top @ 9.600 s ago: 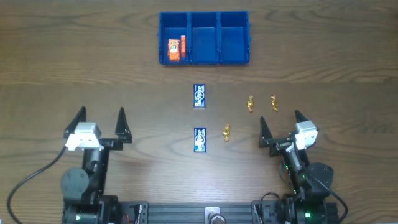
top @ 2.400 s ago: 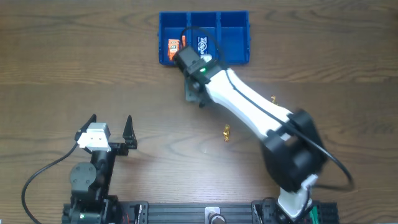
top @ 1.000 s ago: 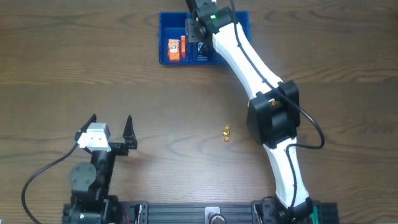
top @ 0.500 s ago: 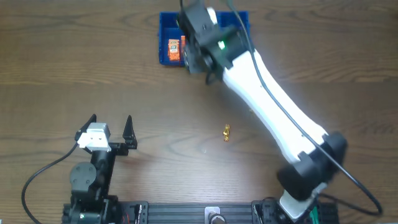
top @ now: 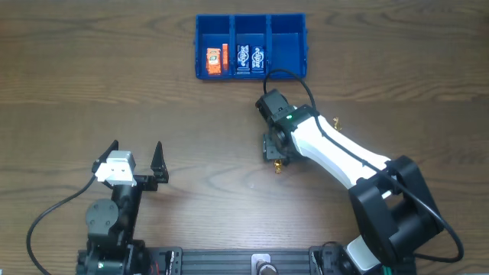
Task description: Sort Candies Into Trays
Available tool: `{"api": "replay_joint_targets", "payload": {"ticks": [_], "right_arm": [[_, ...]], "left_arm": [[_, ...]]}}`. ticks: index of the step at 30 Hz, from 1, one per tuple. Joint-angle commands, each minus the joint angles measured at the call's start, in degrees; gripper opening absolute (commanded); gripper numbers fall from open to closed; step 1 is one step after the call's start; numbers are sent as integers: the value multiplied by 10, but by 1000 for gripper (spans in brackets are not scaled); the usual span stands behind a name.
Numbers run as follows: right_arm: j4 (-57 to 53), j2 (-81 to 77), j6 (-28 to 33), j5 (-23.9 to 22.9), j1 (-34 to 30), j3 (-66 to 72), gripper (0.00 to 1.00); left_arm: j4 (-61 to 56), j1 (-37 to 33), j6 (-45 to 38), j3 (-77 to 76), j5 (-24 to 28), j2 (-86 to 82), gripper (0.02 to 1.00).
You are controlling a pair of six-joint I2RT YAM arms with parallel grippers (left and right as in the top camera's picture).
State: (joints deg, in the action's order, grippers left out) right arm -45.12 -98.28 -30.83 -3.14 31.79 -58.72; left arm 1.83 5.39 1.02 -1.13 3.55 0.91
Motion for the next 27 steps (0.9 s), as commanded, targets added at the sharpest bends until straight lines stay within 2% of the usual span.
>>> {"api": "replay_joint_targets", "payload": {"ticks": [1, 5, 10, 17, 23, 27], "right_arm": [[4, 10, -26, 21, 14, 14, 713], [11, 10, -29, 50, 23, 22, 711], [19, 7, -37, 50, 28, 33, 693], [18, -1, -44, 45, 28, 33, 597], [24, -17, -44, 41, 28, 33, 584], [29, -23, -44, 41, 28, 33, 492]], "left_arm": [[24, -2, -9, 8, 5, -2, 998], [24, -2, -9, 8, 5, -2, 998], [24, -2, -9, 8, 5, -2, 998], [24, -2, -9, 8, 5, -2, 998], [24, -2, -9, 8, 5, -2, 998], [24, -2, -9, 8, 5, -2, 998]]}}
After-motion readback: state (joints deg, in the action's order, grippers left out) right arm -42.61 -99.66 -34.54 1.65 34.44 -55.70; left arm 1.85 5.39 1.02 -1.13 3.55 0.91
